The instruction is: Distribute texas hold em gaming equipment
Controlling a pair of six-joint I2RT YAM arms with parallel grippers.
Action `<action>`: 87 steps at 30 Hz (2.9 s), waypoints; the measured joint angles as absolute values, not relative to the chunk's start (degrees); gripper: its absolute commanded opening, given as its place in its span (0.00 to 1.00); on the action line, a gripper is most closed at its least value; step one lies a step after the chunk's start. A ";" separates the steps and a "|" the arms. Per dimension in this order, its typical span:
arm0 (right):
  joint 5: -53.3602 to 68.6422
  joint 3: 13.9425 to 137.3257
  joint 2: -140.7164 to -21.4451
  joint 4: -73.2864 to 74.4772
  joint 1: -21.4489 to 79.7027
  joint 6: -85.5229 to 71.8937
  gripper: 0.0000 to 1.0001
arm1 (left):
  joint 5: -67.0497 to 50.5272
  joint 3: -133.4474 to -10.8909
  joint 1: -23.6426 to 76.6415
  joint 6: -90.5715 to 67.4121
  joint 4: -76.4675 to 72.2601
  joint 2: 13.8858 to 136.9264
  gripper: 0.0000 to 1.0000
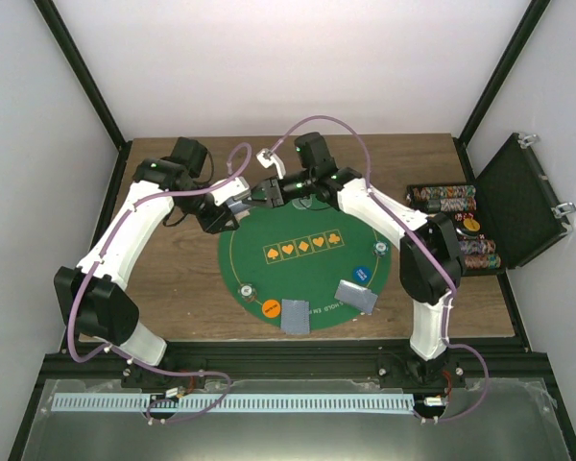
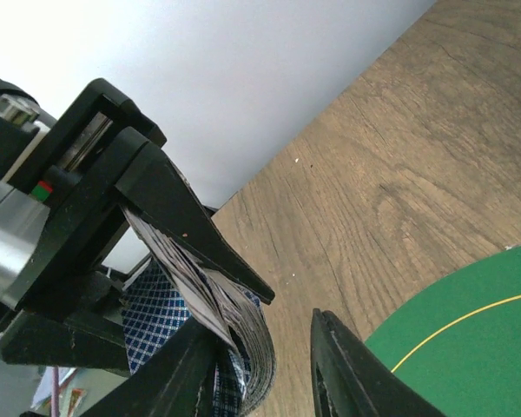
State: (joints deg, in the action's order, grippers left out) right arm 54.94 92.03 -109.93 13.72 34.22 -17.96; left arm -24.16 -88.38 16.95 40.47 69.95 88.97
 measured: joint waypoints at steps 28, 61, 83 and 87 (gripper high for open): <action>48.58 92.12 -105.49 23.29 32.25 -12.47 0.01 | -22.02 -86.85 16.58 40.36 69.25 88.97 0.40; -11.05 84.03 -111.09 17.52 45.63 36.12 0.01 | -18.63 -85.21 8.51 35.99 65.65 87.20 0.41; -0.60 76.42 -114.63 21.43 52.97 36.97 0.01 | -18.70 -85.17 8.27 36.01 65.65 87.13 0.41; 1.63 79.46 -116.73 22.41 52.97 34.63 0.01 | -18.70 -85.17 8.27 36.01 65.65 87.13 0.41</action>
State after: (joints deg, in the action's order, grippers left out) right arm 1.63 79.46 -116.73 22.41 52.97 34.63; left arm -18.70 -85.17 8.27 36.01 65.65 87.13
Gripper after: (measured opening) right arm 0.010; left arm 0.409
